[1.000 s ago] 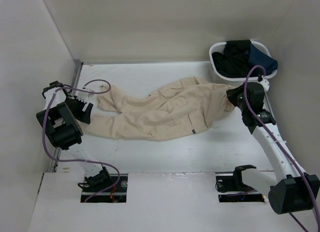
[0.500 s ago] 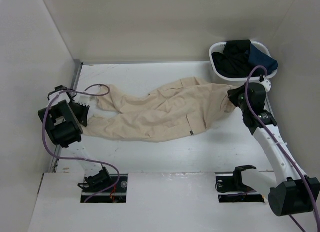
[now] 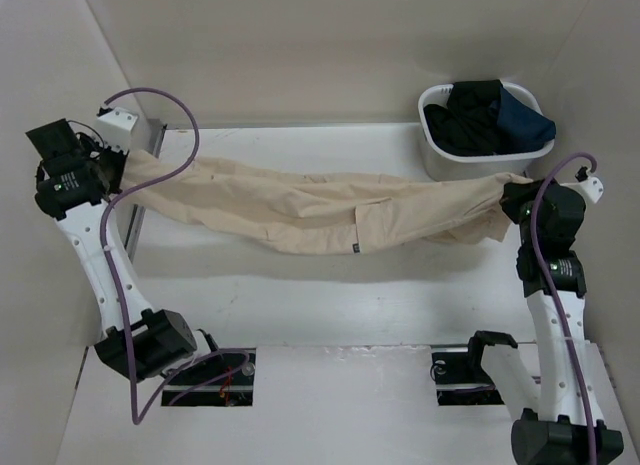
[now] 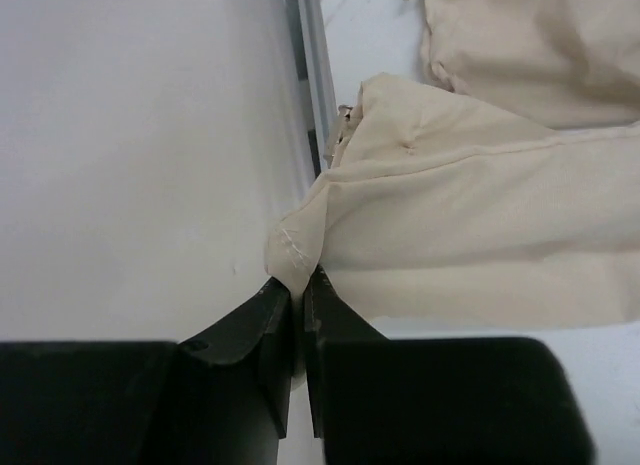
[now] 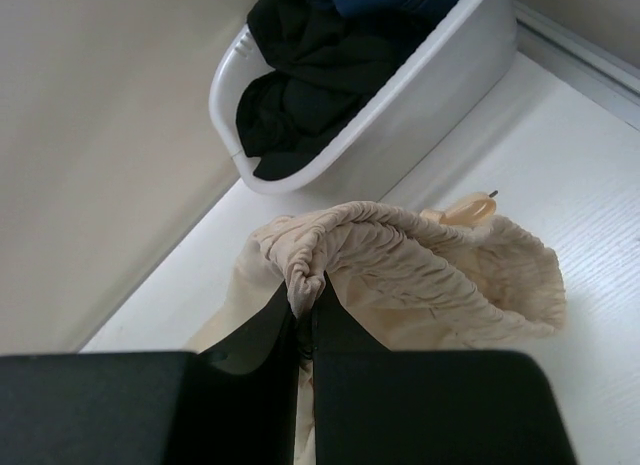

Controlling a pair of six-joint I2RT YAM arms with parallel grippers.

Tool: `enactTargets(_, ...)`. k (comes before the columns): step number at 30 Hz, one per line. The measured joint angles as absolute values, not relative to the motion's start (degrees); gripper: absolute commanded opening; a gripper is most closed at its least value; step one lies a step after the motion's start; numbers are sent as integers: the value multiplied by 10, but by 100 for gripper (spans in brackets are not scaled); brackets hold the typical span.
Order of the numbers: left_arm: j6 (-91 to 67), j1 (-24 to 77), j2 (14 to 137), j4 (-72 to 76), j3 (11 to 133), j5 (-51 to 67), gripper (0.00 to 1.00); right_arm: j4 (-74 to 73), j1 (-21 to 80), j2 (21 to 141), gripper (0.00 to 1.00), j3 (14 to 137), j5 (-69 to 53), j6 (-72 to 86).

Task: Fold and stack the trousers
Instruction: Flatten the trousers out

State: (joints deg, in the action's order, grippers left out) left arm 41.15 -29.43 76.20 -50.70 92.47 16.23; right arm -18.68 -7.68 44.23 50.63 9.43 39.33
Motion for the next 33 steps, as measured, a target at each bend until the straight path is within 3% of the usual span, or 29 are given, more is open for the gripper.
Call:
enactTargets(10, 431, -331, 778, -716, 937, 222, 8, -196, -79, 452, 0, 504, 77, 377)
enactTargets(14, 373, -309, 897, -732, 1014, 239, 9, -194, -79, 484, 0, 504, 75, 371)
enactTargets(16, 326, -291, 1016, -731, 1122, 236, 18, -194, -79, 507, 0, 504, 75, 367)
enactTargets(19, 234, -266, 1271, -703, 1381, 222, 45, -195, -79, 538, 0, 503, 74, 362)
enactTargets(22, 159, -247, 1450, -664, 1536, 211, 54, -198, -79, 553, 0, 499, 74, 362)
enactTargets(25, 136, -227, 1468, -654, 1471, 215, 59, -204, -74, 552, 1, 497, 75, 362)
enactTargets(29, 150, -203, 1334, -583, 1225, 206, 62, -201, -61, 545, 1, 489, 77, 362)
enactTargets(33, 179, -199, 1186, -522, 1093, 162, 62, -201, -48, 540, 1, 474, 80, 364)
